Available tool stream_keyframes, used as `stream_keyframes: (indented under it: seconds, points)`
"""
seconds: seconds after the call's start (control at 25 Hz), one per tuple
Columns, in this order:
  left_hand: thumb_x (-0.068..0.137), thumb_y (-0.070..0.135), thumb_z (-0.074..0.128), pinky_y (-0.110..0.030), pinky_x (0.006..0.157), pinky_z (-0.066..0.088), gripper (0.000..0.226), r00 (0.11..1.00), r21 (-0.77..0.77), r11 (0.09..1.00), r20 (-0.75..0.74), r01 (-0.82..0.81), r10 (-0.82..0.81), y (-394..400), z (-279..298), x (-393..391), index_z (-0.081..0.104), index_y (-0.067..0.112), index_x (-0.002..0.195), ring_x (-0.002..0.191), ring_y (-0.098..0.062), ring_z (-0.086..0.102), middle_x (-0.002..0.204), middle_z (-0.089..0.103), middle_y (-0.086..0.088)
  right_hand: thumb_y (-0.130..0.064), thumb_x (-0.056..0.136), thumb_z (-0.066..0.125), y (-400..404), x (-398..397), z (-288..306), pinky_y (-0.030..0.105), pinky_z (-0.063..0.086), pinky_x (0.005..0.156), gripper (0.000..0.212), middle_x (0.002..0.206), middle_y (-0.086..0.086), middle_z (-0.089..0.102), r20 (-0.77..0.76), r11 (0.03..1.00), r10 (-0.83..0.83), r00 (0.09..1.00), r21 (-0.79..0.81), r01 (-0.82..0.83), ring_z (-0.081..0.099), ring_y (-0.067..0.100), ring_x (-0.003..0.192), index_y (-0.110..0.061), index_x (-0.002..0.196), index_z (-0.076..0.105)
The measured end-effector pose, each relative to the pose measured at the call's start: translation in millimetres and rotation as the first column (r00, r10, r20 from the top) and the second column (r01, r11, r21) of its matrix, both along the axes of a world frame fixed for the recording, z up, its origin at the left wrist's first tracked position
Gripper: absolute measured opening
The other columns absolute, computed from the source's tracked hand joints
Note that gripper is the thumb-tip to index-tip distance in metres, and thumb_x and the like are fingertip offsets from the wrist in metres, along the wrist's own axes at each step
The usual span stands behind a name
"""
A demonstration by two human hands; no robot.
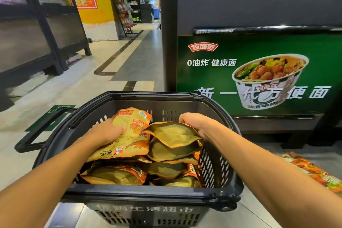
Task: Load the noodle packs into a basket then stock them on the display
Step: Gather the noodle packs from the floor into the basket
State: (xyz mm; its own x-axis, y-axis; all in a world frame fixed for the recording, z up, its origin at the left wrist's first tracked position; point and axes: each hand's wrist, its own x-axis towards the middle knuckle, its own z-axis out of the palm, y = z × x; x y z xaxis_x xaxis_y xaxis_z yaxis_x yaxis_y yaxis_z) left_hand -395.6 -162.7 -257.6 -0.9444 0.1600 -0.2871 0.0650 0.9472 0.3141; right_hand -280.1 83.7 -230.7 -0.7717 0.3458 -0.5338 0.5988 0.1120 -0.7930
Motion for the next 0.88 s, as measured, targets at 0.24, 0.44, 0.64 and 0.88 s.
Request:
stream_keyframes:
  seconds: [0.24, 0.44, 0.64, 0.88]
  points:
    - [0.106, 0.051, 0.031, -0.045, 0.118, 0.032, 0.06, 0.987, -0.018, 0.99, -0.075, 0.142, -0.143, 7, 16, -4, 0.029, 0.021, 0.158, 0.142, -0.032, 0.042, 0.16, 0.039, -0.009, -0.03, 0.099, 0.049, -3, 5, 15, 0.029, 0.046, 0.066, 0.021, 0.093, 0.008, 0.062, -0.085, 0.995, 0.069, 0.994, 0.075, -0.063, 0.057, 0.019, 0.078, -0.013, 0.103, 0.062]
    - [0.101, 0.065, 0.026, -0.047, 0.125, 0.011, 0.078, 0.952, -0.225, 0.927, -0.002, 0.299, -0.307, -2, -9, 13, 0.007, 0.021, 0.162, 0.156, -0.032, 0.009, 0.169, 0.005, -0.012, -0.037, 0.105, 0.036, -23, 3, 0, 0.03, 0.043, 0.073, 0.031, 0.111, 0.011, 0.061, -0.096, 0.962, 0.233, 0.968, 0.17, -0.215, 0.057, 0.02, 0.093, -0.019, 0.1, 0.06]
    - [0.106, 0.053, 0.027, -0.047, 0.124, 0.006, 0.073, 0.963, -0.281, 0.922, 0.026, 0.266, -0.269, -14, -5, -2, 0.0, 0.016, 0.162, 0.156, -0.031, 0.0, 0.169, 0.001, -0.016, -0.034, 0.108, 0.033, -23, -8, -11, 0.034, 0.043, 0.086, 0.04, 0.117, 0.017, 0.062, -0.136, 0.906, 0.352, 0.926, 0.296, -0.302, 0.058, 0.022, 0.097, -0.008, 0.115, 0.062]
    - [0.077, 0.092, -0.001, -0.06, 0.122, 0.008, 0.104, 0.978, -0.219, 0.955, -0.01, 0.199, -0.206, -37, -31, -12, 0.0, 0.031, 0.162, 0.155, -0.036, 0.004, 0.17, 0.006, -0.008, -0.022, 0.111, 0.025, -36, -13, -14, 0.042, 0.044, 0.103, 0.035, 0.124, 0.015, 0.057, -0.125, 0.793, 0.493, 0.861, 0.471, -0.386, 0.056, 0.03, 0.115, -0.006, 0.124, 0.053]
